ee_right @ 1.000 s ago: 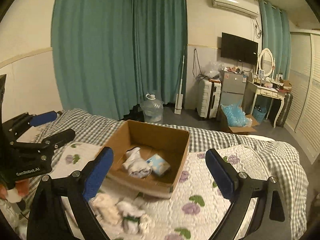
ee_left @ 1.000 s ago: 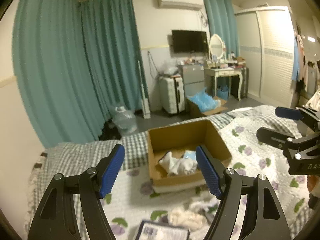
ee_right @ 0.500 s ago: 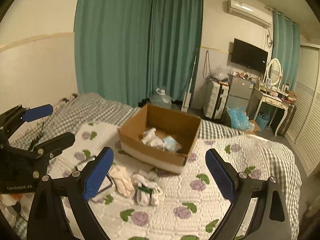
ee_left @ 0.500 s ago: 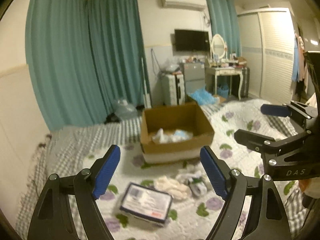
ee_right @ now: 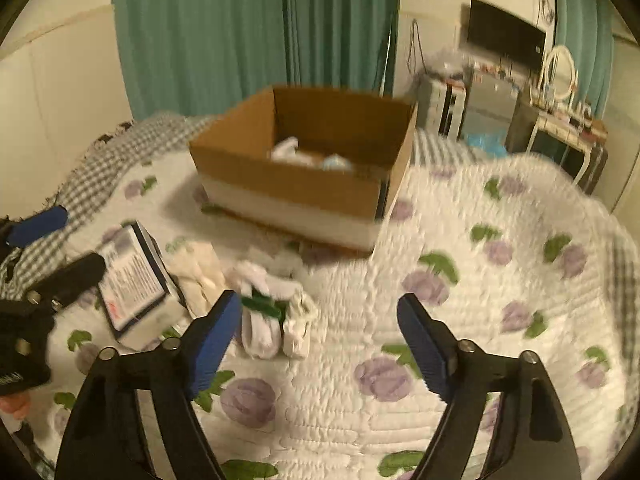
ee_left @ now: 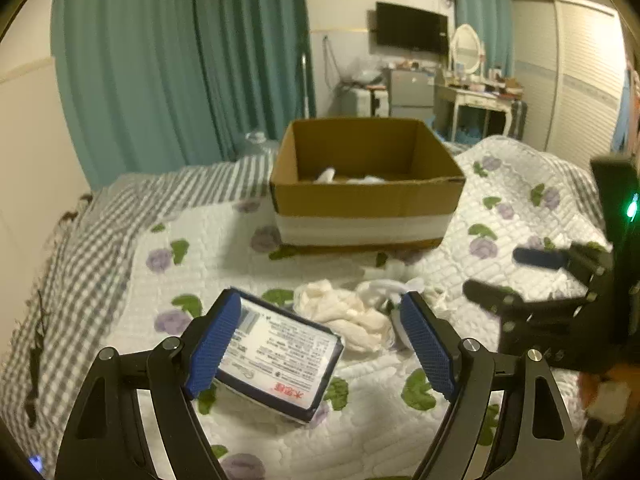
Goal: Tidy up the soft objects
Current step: 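Move both tools back toward the remaining soft items on the bed, then grasp the green-tied fuzzy item with left tool while right tool grasps white cloth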
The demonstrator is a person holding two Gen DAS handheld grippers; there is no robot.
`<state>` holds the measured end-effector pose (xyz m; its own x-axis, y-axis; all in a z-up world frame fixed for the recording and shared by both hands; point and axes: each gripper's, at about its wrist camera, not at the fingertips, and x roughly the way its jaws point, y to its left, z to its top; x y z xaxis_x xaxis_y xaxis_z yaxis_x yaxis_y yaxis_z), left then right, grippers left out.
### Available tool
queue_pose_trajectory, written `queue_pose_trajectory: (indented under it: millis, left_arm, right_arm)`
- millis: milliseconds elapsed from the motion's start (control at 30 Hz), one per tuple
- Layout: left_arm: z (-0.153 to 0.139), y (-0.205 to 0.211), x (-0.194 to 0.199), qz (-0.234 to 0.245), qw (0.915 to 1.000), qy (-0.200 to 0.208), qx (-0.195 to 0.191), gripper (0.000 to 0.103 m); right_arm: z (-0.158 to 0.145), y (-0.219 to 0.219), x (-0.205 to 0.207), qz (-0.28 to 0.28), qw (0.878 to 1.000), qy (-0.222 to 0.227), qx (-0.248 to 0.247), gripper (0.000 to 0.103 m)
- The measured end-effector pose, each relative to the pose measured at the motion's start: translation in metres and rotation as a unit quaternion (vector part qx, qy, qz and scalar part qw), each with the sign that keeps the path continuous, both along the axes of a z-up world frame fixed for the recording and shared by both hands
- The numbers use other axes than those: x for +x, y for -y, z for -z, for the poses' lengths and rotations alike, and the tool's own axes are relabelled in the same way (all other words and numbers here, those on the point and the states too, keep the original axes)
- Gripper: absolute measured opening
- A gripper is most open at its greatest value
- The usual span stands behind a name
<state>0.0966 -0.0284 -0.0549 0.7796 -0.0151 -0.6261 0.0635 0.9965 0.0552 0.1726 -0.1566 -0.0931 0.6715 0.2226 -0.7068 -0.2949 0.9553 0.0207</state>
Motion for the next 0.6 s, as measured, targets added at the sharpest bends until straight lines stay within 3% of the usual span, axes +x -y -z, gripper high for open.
queue_pose_trajectory:
  millis: [67,433,500,533,600]
  left_arm:
    - [0.005,-0.001,0.002,-0.004,1.0000,-0.006,-0.005,0.083]
    - [0.029,0.005,0.019,-0.016,0.9993,-0.032,0.001,0.083]
    - [0.030,0.008,0.020,-0.014,0.9993,-0.034,0.003,0.083]
    - [0.030,0.011,0.020,-0.013,0.9993,-0.035,0.005,0.083]
    - [0.028,0.017,0.019,-0.005,0.9994,-0.034,0.009,0.083]
  right_arm:
    - [0.016,-0.002,0.006,0.000,1.000,-0.016,-0.001,0.067]
    - [0.081,-0.012,0.047,-0.019,0.995,-0.094,-0.011,0.049]
    - [0.087,-0.012,0.053,-0.024,0.994,-0.103,-0.001,0.041]
    - [0.088,-0.013,0.055,-0.029,0.994,-0.106,0.001,0.030]
    - [0.087,-0.014,0.054,-0.040,0.993,-0.107,0.009,0.026]
